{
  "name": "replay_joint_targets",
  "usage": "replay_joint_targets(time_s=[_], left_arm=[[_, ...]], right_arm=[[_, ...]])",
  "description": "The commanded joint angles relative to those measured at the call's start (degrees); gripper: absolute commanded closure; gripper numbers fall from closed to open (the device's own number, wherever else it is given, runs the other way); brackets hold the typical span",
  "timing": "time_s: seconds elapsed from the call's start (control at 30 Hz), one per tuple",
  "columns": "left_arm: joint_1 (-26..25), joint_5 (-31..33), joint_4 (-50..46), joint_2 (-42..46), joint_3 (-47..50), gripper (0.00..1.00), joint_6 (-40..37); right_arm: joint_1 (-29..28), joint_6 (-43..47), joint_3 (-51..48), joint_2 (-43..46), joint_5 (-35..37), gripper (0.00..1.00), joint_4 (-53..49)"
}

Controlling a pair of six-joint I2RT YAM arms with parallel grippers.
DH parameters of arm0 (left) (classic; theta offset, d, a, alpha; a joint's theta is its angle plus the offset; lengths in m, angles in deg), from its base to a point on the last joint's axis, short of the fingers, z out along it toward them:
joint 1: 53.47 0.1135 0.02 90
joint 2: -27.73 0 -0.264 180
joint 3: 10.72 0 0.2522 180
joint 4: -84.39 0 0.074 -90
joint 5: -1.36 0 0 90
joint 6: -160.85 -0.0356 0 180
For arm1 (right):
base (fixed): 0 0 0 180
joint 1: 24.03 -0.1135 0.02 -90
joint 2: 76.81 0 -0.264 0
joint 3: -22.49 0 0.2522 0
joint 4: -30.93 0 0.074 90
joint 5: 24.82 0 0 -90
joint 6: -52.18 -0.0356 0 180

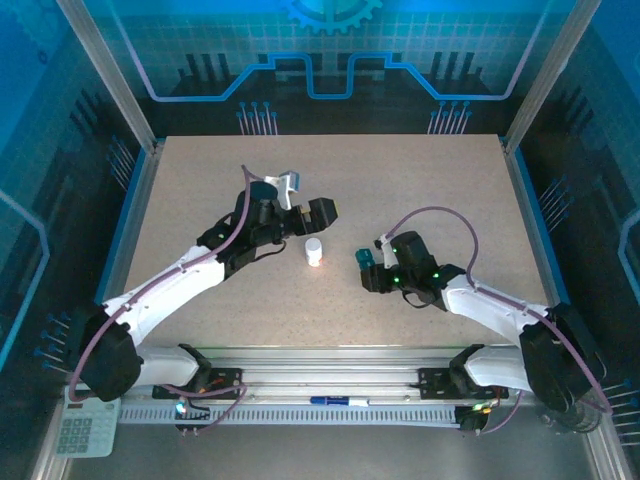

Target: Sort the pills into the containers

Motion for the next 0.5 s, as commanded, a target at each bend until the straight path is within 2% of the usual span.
replay_joint_targets(time_s=[0.0, 0.3, 0.47], left_arm=[[0.45, 1.26, -2.81, 0.63, 0.69, 0.01, -3.04], [0.39, 0.65, -4.17, -0.23, 1.57, 0.01, -3.49], [0.39, 0.30, -4.26, -0.58, 1.67, 0.01, -3.43]], right_arm=[[-0.82, 2.19, -0.56, -1.53, 1.98, 0.59, -1.58], [-3.56, 1.91, -0.57, -5.90, 3.15, 0.58, 1.04], [-6.92, 4.20, 1.68, -9.36, 6.25, 0.57, -0.64]])
